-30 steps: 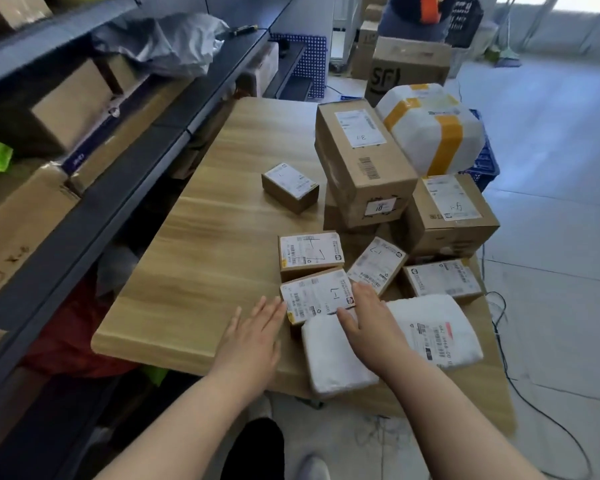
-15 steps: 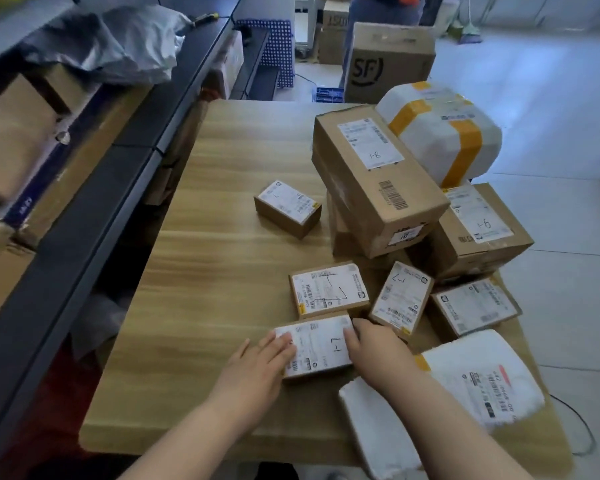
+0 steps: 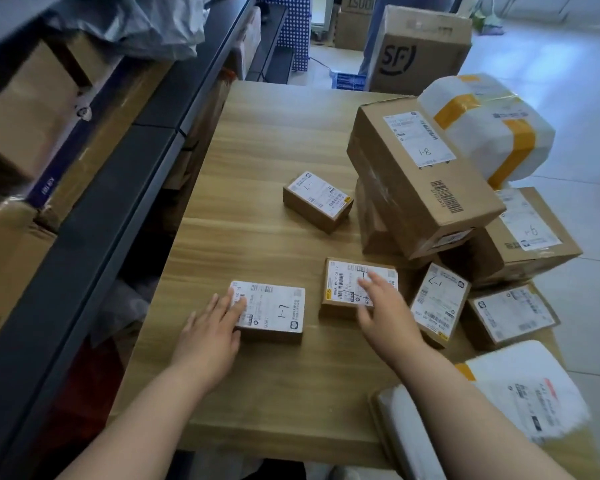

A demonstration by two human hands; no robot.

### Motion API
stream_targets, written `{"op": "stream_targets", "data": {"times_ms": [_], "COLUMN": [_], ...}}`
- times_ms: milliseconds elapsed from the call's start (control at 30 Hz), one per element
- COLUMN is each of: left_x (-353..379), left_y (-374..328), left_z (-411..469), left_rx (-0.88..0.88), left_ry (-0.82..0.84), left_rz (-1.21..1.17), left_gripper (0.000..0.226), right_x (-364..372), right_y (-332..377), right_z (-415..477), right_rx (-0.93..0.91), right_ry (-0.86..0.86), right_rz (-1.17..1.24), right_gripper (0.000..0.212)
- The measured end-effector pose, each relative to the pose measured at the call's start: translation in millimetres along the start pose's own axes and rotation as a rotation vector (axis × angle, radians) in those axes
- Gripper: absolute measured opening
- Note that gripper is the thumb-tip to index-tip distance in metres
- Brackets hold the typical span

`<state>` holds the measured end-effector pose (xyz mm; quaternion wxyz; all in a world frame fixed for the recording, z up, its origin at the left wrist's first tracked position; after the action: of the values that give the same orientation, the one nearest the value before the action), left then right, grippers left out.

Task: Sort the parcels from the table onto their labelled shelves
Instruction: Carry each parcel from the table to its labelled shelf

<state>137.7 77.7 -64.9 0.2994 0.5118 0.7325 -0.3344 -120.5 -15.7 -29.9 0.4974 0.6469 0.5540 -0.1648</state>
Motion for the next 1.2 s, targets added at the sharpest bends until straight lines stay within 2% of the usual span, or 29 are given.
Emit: {"op": "stream_targets", "data": {"times_ms": [100,167,233,367,433,500,567,633,733,800,867,1000,1133,1200], "left_x": [-5.2,-11.1,-16.5,-24.3,-25.4,-28.6,-34.4,-39.7,-39.4,-32.9,-25.3,-26.9,-33.1,-34.7], "left_y": [-2.1,-3.1,-3.0,-1.0,2.7,5.7,7.1,9.6,9.8,0.5,-11.1,-27.0,-33.0,-40.6], "left_z": [9.0,13.3,16.0,15.8,17.1,20.5,23.6,29.2,39.8,45.5,46.8,47.3,51.4,50.4], "left_rx": [-0.017,-0.052,-0.107,-0.16,-0.135,-0.09,-0.038,-0.012,0.032,0.134,0.216,0.3,0.323,0.359], "left_ry": [0.005,-0.021,-0.061,-0.138,-0.123,-0.12,-0.109,-0.071,-0.041,-0.001,0.034,0.075,0.148,0.164], "left_rz": [0.017,0.046,0.08,0.081,0.079,0.108,0.058,-0.187,-0.559,-0.559,-0.46,-0.417,-0.512,-0.515], "left_gripper": [0.06,0.059,0.058,0.051,0.047,0.053,0.061,0.059,0.033,0.024,0.022,0.049,0.07,0.072], "right_x": [1.9,12.4,20.1,18.8,15.0,13.8,14.9,14.5,14.7,15.5,15.7,18.9,14.5,16.1], "right_y": [-21.6,-25.5,-23.9,-19.6,-18.7,-17.1,-15.5,-16.0,-16.0,-14.7,-12.7,-10.9,-5.0,2.8], "right_z": [13.5,15.8,15.9,14.6,14.6,14.9,14.2,12.1,9.8,9.8,10.1,12.4,18.1,22.1], "right_rx": [0.177,0.208,0.19,0.115,0.12,0.135,0.134,0.129,0.131,0.13,0.115,-0.004,-0.044,-0.071], "right_ry": [0.093,0.178,0.172,0.03,0.018,0.067,0.104,0.113,0.121,0.123,0.127,0.186,0.259,0.297], "right_rz": [-0.124,-0.133,-0.134,-0.226,-0.325,-0.42,-0.464,-0.429,-0.344,-0.317,-0.288,-0.235,0.118,0.213], "right_gripper": [0.066,0.07,0.068,0.056,0.066,0.08,0.081,0.081,0.085,0.086,0.085,0.076,0.052,0.05]}}
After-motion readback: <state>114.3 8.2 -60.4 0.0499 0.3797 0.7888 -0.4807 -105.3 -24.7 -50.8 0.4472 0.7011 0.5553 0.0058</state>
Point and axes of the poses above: each hand's wrist, its own z-axis towards the middle knuckle, its own x-axis out of the palm, y = z × x, the point moved 5 cm from there along z, towards the middle knuckle, and after that the axes turned 15 degrees about y, right-handed, at the moved point
